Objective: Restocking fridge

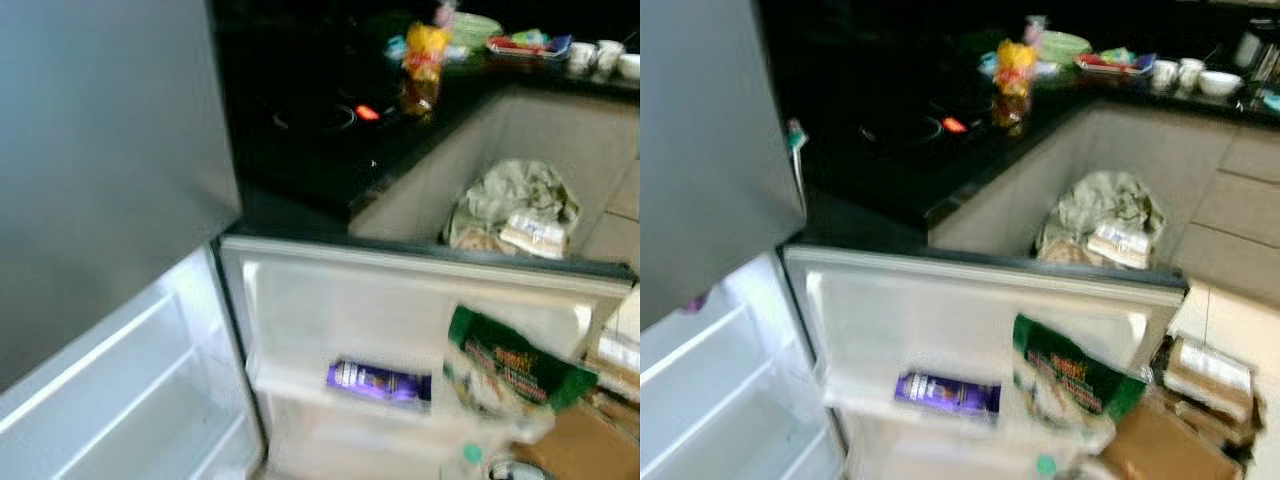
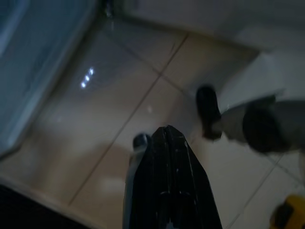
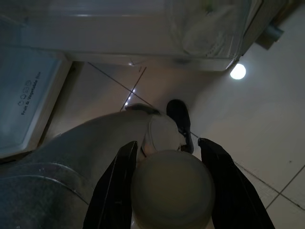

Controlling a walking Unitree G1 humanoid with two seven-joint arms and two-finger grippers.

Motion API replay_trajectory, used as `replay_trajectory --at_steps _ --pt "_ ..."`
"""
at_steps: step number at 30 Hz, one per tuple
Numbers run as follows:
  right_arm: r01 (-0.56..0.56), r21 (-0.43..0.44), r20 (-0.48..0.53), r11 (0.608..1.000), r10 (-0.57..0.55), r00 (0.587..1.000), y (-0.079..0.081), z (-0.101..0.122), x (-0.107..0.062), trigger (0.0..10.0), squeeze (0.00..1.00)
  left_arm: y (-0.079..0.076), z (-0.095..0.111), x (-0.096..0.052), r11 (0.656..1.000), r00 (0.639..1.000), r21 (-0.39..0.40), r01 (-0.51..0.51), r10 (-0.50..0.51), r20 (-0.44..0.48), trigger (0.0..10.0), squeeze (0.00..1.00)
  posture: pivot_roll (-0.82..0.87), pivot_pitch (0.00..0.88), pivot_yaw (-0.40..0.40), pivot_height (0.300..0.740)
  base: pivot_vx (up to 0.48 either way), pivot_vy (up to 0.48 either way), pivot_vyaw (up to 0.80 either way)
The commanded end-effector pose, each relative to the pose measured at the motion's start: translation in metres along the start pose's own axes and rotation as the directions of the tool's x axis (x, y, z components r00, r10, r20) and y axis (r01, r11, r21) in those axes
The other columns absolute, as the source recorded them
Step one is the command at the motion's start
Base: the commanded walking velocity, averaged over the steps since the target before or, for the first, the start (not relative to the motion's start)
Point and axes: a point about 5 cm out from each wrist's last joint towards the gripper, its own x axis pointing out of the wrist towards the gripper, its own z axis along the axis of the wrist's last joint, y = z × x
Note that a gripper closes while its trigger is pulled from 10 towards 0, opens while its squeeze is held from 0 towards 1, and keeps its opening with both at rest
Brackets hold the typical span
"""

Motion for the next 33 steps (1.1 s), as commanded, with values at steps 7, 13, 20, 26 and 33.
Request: replay_trajectory --at_steps 7,13,20,26,33 --pt "0.007 0.004 0.035 1.0 -0.007 0.999 -0.0012 0.0075 0.0005 10.0 0.0 0.0032 -0.0151 -0.0032 0.999 0.998 0.025 -0.039 0.04 -0.051 10.0 0.0 -0.12 0.009 0.01 0.74 0.0 0.0 0.0" --pt "0.014 0.004 0.032 1.0 -0.014 0.999 -0.0025 0.0061 -0.0003 10.0 0.0 0.0029 -0.0168 -0.0034 0.997 0.997 0.064 -0.042 0.046 -0.062 10.0 0.0 -0.12 0.009 0.01 0.74 -0.139 0.0 0.0" --pt "0.014 0.005 0.034 1.0 -0.015 0.999 -0.0026 0.0059 -0.0005 10.0 0.0 0.0035 -0.0174 -0.0036 0.995 0.996 0.089 -0.053 0.059 -0.068 10.0 0.0 -0.12 0.01 0.01 0.74 -0.303 0.0 0.0" --pt "0.016 0.005 0.038 1.0 -0.016 0.999 -0.0033 0.0072 -0.0007 10.0 0.0 0.0029 -0.0162 -0.0031 0.994 0.996 0.091 -0.053 0.059 -0.065 10.0 0.0 -0.12 0.01 0.011 0.74 -0.296 0.0 0.0" --pt "0.015 0.004 0.037 1.0 -0.015 0.999 -0.0031 0.0073 -0.0005 10.0 0.0 0.0026 -0.0162 -0.003 0.994 0.996 0.097 -0.05 0.057 -0.067 10.0 0.0 -0.12 0.012 0.01 0.74 -0.289 0.0 0.0"
